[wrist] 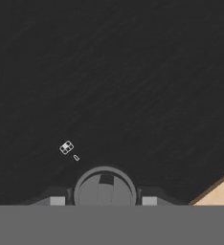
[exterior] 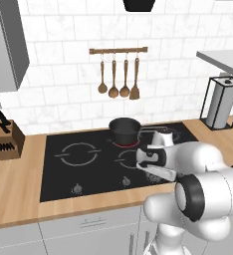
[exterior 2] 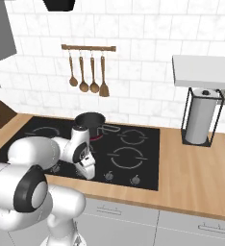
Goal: Turn off the rear center burner of the stove.
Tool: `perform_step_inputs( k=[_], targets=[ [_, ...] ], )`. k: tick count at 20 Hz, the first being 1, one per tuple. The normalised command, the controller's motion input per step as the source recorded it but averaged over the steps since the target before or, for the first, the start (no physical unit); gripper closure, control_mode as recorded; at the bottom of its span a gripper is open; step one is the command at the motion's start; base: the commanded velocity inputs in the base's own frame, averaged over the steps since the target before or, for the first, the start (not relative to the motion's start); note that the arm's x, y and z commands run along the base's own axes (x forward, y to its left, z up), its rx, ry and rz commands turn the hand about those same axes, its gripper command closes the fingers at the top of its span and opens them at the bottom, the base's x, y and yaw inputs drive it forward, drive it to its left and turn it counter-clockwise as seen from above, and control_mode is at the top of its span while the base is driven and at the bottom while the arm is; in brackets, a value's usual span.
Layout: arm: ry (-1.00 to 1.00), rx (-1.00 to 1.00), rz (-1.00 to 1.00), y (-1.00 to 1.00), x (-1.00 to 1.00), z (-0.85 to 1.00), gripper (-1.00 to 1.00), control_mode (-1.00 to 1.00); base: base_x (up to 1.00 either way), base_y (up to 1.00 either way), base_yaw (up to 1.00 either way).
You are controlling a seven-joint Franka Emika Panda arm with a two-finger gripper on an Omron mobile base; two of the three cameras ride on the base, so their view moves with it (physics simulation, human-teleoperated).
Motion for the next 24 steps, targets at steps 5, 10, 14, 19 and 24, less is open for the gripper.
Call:
perform_step_inputs(
  k=[5, 10, 14, 19, 24],
  targets=[
    [0.0, 0.03, -0.61, 0.0, 0.0, -0.05, 1.0, -1.0, 0.0, 0.0, 0.0],
    [0.0, 0.02, -0.66, 0.0, 0.0, -0.1, 1.0, -1.0, 0.0, 0.0, 0.0],
    [0.0, 0.02, -0.67, 0.0, 0.0, -0.13, 1.0, -1.0, 0.0, 0.0, 0.0],
    [0.0, 0.01, -0.66, 0.0, -0.01, -0.18, 1.0, -1.0, 0.0, 0.0, 0.0],
    [0.0, 0.01, -0.67, 0.0, -0.04, -0.2, 1.0, -1.0, 0.0, 0.0, 0.0]
  ],
)
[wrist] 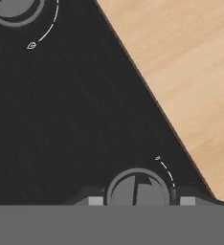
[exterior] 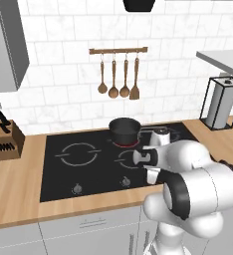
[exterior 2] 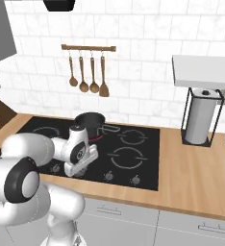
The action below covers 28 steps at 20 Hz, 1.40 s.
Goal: Turn off the rear center burner of the stove.
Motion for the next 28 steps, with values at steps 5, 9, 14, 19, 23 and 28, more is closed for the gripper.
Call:
perform_step_inputs(
  k=[5, 9, 14, 19, 23, 28],
  targets=[
    [0.0, 0.01, -0.69, 0.0, -0.01, -0.23, 1.0, -1.0, 0.0, 0.0, 0.0],
    [0.0, 0.0, -0.73, 0.0, 0.0, -0.27, 1.0, -1.0, 0.0, 0.0, 0.0],
    [0.0, 0.0, -0.76, 0.0, 0.0, -0.28, 1.0, -1.0, 0.0, 0.0, 0.0],
    [0.0, 0.0, -0.81, 0.0, 0.01, -0.3, 1.0, -1.0, 0.0, 0.0, 0.0],
    [0.01, 0.0, -0.85, 0.0, 0.04, -0.35, 1.0, -1.0, 0.0, 0.0, 0.0],
    [0.01, 0.05, -0.96, 0.0, 0.0, -0.42, 1.0, -1.0, 0.0, 0.0, 0.0]
  ],
)
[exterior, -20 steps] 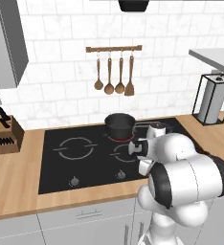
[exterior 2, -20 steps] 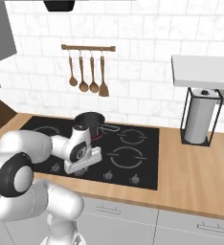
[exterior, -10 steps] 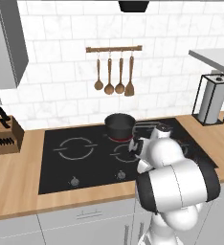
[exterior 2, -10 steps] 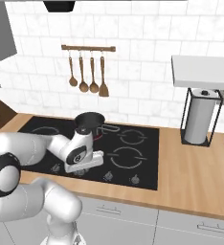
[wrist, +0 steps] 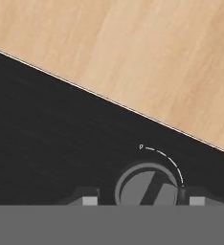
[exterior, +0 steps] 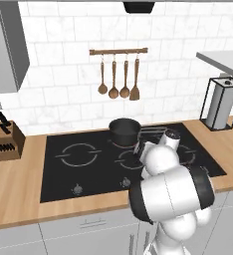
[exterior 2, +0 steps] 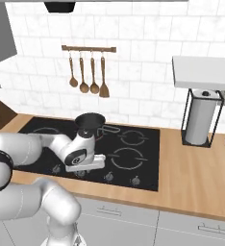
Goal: Turn off the rear center burner of the stove.
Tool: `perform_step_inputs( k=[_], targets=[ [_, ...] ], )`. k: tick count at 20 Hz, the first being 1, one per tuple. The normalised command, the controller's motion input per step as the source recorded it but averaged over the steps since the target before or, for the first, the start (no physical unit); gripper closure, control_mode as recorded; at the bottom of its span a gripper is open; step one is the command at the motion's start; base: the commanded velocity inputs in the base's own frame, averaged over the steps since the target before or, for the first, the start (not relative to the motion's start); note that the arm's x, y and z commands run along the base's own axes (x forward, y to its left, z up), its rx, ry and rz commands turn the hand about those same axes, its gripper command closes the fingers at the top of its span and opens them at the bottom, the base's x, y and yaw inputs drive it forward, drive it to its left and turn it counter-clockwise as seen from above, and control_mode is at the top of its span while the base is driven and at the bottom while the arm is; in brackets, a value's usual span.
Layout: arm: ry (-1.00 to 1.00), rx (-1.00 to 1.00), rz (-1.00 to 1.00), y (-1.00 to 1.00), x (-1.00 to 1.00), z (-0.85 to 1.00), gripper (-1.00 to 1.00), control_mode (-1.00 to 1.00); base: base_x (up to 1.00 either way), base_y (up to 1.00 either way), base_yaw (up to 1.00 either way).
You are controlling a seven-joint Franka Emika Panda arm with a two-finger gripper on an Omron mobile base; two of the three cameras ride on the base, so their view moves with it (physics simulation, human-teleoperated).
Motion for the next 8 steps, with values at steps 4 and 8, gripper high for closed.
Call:
perform_step_inputs(
  k=[4, 8],
  targets=[
    [0.0, 0.08, -1.0, 0.0, 0.0, -0.47, 1.0, -1.0, 0.0, 0.0, 0.0],
    [0.0, 0.07, -1.0, 0.0, 0.0, -0.46, 1.0, -1.0, 0.0, 0.0, 0.0]
  ],
)
